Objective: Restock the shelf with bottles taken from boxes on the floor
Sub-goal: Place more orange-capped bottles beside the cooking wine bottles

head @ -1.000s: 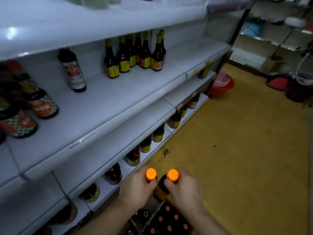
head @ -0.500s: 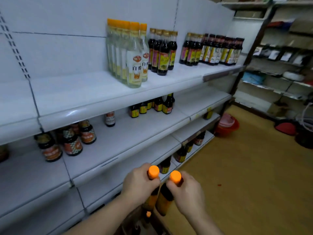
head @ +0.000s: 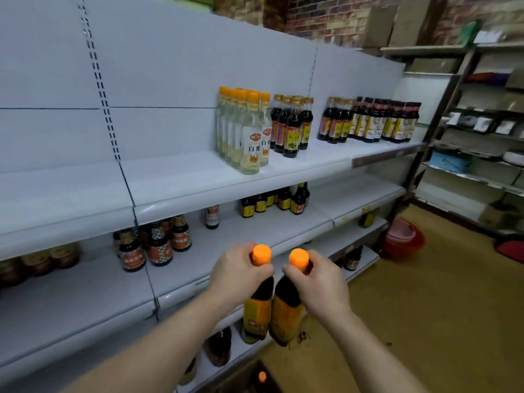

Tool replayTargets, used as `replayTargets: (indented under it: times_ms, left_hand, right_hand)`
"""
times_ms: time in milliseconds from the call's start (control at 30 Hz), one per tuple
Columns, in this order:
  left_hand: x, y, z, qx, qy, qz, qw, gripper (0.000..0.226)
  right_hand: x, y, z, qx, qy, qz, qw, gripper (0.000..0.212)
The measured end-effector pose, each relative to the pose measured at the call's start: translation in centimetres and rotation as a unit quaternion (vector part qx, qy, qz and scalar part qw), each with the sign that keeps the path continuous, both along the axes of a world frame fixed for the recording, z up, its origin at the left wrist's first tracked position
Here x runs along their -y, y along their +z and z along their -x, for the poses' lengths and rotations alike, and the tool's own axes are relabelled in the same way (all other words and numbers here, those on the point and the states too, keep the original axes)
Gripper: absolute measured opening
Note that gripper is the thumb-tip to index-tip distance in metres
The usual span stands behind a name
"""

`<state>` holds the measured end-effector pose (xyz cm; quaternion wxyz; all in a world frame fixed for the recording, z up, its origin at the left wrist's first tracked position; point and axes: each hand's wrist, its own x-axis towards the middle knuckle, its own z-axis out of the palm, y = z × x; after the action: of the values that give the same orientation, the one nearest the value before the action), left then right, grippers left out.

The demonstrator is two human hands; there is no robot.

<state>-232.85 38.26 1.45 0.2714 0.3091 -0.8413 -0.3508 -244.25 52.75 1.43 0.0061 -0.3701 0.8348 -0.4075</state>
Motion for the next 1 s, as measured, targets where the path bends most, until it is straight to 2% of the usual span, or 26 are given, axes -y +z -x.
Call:
replayTargets:
  times_ms: [167,500,1000]
  left_hand:
    - [0.8,2.6,-2.2,-0.031,0.026,-0.005,0.999,0.036]
    - [3.0,4.9,-8.4,-0.062,0.052,0.022,0.996,0.030]
    - [5.0,7.8,-24.6,-0.125,0.112,-0.020,0.986,0.031]
  right_hand:
    - [1.0,2.3,-0.9,0.007,0.037,0.011,0.999,0.038]
    - [4.7,4.7,-5.2,-0.012,0.076,0.017,0.997,0.041]
    - [9.3,8.0,-19.6,-0.004,0.161,0.080,0.984,0.038]
